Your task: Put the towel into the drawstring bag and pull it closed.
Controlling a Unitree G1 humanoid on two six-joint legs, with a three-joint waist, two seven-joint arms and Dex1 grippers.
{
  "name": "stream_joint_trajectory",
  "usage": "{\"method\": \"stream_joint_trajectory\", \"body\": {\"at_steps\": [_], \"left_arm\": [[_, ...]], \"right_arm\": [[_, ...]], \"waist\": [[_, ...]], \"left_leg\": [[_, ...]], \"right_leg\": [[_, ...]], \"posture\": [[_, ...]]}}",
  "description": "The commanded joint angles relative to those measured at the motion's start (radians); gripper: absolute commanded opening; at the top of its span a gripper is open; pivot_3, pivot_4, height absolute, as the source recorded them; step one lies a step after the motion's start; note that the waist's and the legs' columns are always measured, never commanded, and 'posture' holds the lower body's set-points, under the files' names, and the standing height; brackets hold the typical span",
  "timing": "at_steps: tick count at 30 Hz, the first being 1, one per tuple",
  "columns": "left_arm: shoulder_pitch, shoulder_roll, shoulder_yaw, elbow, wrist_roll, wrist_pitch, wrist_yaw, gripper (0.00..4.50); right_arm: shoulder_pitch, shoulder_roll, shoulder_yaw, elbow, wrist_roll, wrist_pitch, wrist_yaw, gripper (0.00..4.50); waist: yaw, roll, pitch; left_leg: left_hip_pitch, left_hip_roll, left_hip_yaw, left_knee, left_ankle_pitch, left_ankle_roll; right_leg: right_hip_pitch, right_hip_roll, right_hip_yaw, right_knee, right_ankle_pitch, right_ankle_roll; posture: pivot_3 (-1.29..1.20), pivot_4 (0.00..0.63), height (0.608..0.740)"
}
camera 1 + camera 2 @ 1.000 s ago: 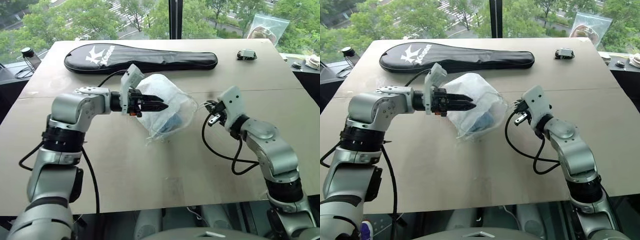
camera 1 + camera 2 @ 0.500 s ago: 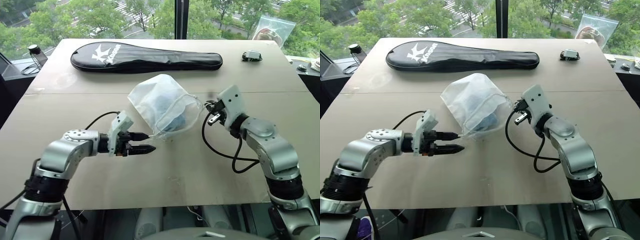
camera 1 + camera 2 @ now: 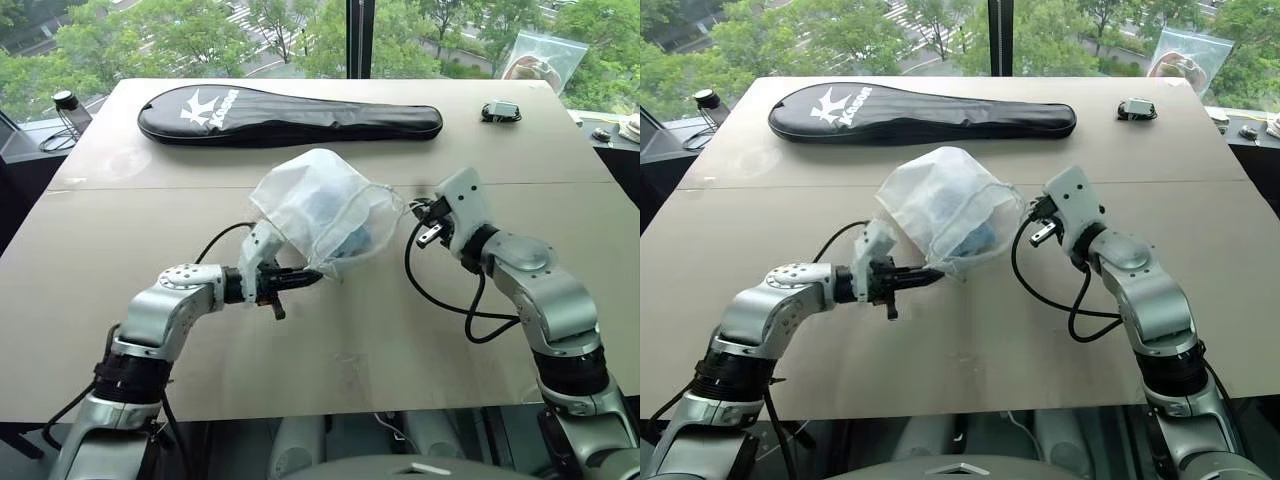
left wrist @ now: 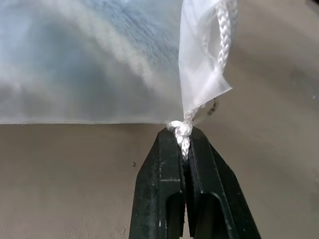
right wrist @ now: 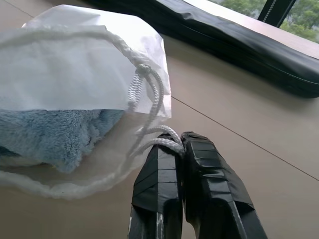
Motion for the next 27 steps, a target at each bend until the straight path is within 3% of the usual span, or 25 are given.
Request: {"method": "stream_joint_trajectory", "body": {"at_steps": [1, 10, 17, 21, 24, 27], "left_arm": [[-0.066, 0.047, 0.126, -0.024, -0.086, 0.064, 0.012, 0.05], [-0.348, 0.146, 0.205, 0.167, -0.066, 0.073, 0.038, 0.05], [-0.597, 0.09, 0.243, 0.343, 0.009, -0.054, 0.209, 0.05], [-0.785, 0.05, 0.3, 0.475, 0.026, -0.114, 0.343, 0.05], [-0.793, 0.049, 0.277, 0.546, 0.107, -0.172, 0.417, 0.05], [-0.766, 0.047, 0.281, 0.641, 0.194, -0.232, 0.555, 0.05]], "right_arm": [[-0.035, 0.003, -0.1, -0.064, 0.024, -0.07, -0.023, 0.0], [-0.149, -0.066, -0.231, -0.041, 0.068, -0.139, -0.013, 0.0], [-0.275, -0.135, -0.302, -0.003, 0.058, -0.171, -0.056, 0.0], [-0.417, -0.131, -0.401, -0.018, 0.156, -0.122, -0.087, 0.0], [-0.403, -0.157, -0.43, -0.008, 0.136, -0.117, -0.115, 0.0], [-0.392, -0.131, -0.507, 0.031, 0.099, -0.113, -0.255, 0.0]], "waist": [[0.001, 0.0, 0.0], [0.003, 0.0, 0.0], [0.005, 0.0, 0.0], [0.004, 0.0, 0.001], [0.002, 0.0, 0.0], [0.002, 0.0, 0.0]], "left_leg": [[0.0, 0.0, 0.0, 0.0, 0.0, 0.0], [0.001, 0.0, 0.0, 0.0, 0.0, 0.0], [0.0, 0.0, -0.001, 0.0, 0.0, 0.0], [-0.001, -0.001, -0.001, 0.0, 0.0, 0.0], [-0.001, -0.001, -0.001, -0.001, 0.0, 0.0], [-0.001, -0.001, 0.001, -0.002, 0.0, 0.0]], "right_leg": [[0.0, 0.0, 0.0, 0.0, 0.0, 0.0], [0.002, 0.0, -0.001, -0.001, 0.0, 0.0], [0.001, 0.0, -0.001, -0.001, 0.0, 0.0], [0.0, 0.0, -0.001, -0.001, 0.0, 0.0], [0.0, -0.001, -0.001, -0.002, 0.0, 0.0], [0.0, -0.001, 0.0, -0.001, 0.0, 0.0]], "posture": [[0.0, 0.15, 0.74], [0.0, 0.15, 0.74], [0.0, 0.15, 0.74], [0.0, 0.15, 0.74], [0.0, 0.15, 0.74], [0.0, 0.15, 0.74]]}}
